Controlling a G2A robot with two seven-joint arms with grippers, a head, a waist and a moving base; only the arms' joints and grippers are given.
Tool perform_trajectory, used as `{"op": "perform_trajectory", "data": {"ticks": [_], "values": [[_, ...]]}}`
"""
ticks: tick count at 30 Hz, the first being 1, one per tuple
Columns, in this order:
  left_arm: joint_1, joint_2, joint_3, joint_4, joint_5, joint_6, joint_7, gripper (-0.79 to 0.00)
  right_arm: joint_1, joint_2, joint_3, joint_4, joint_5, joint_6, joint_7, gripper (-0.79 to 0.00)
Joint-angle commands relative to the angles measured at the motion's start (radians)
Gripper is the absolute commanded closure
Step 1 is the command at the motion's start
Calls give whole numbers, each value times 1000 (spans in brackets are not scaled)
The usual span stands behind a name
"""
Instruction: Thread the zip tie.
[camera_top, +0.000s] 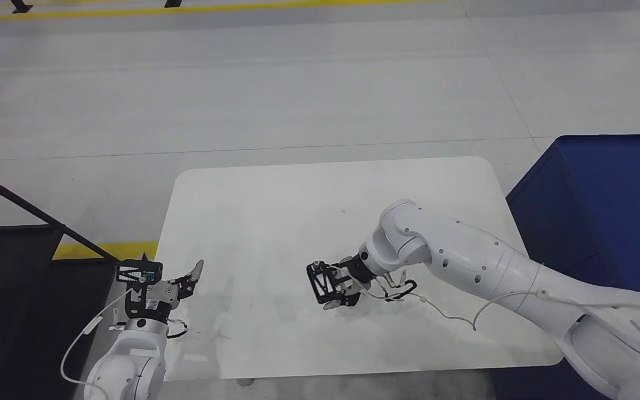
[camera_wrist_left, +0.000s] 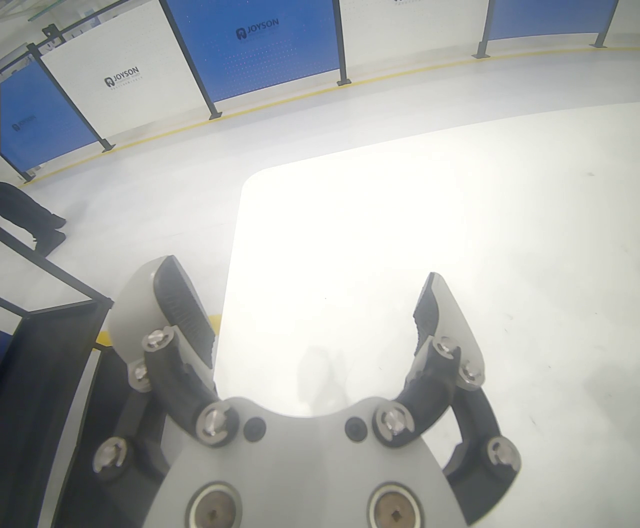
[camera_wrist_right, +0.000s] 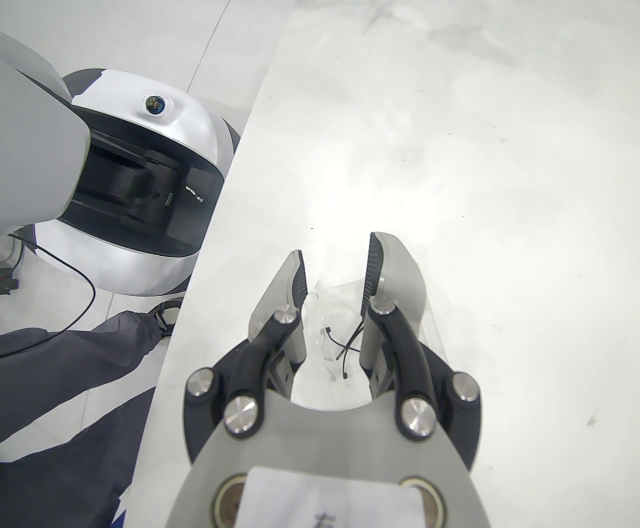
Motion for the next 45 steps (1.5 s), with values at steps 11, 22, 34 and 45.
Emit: {"op": "perform_trajectory", "data": {"ticks": [11,22,34,45], "values": [[13,-1,-31,-14,-19,-45,-44,0,-39,33,49,46,-83,7,-48,0],[14,-1,-32,-11,4,-34,-43,-785,0,36,44,25,8,51,228,0],[14,-1,-32,-11,4,-34,-43,-785,26,-81,-4,176,7,21,259,-163],[14,-1,-32,-11,4,-34,-43,-785,1,-201,-4,325,-22,0,238,-154]]}}
